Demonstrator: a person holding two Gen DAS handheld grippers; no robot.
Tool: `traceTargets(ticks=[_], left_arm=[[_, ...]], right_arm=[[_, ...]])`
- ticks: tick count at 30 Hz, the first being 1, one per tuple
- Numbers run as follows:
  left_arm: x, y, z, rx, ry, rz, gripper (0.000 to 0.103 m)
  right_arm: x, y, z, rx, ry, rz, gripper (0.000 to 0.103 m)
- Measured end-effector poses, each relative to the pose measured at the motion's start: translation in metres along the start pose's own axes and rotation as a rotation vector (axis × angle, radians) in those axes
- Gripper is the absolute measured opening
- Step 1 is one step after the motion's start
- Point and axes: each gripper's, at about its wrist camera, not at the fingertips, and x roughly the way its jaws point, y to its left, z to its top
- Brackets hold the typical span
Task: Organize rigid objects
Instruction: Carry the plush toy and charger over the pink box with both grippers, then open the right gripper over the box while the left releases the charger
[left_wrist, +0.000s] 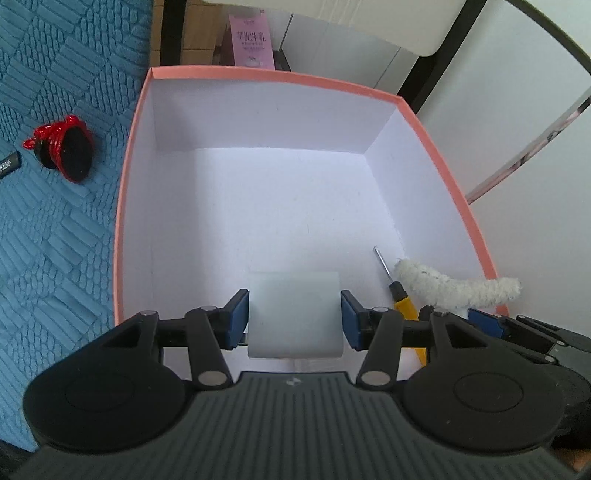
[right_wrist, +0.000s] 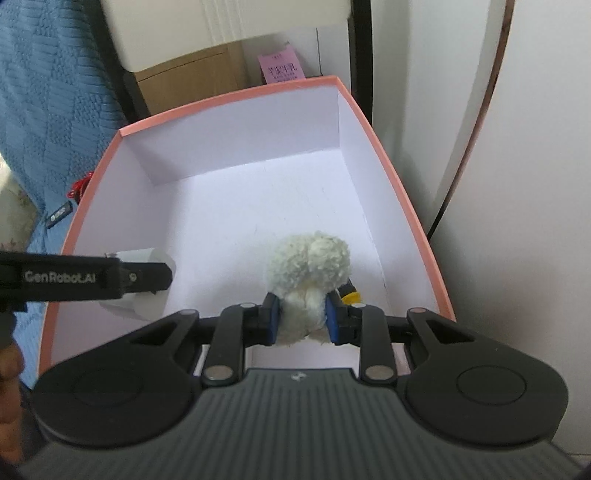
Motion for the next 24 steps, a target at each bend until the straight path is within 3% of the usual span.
traceTargets(ticks=[6,10,16,24], left_arm=[[-0.001,0.001,0.001,0.003,-0.003,-0.012,0.059],[-0.015,0.001,0.003,0.011,-0.028,-0.019,0.061],[-0.052,0.005,0.001,0.019,-0.089,-0.032,0.061],[-0.119,0.020,-0.009,0.019,-0.203,-0.036,0.061]], right_arm=[[-0.001,-0.002,0.003,0.027,-0.003,0.009,0.032],[-0.013,-0.001,0.004,0.029,-0.013,0.004,0.041],[-0.045,0.011,0.010,0.011,-0.080,-0.020,0.050],[-0.107,0.043,0.012,-0.007,-0.205,0.030,0.050]])
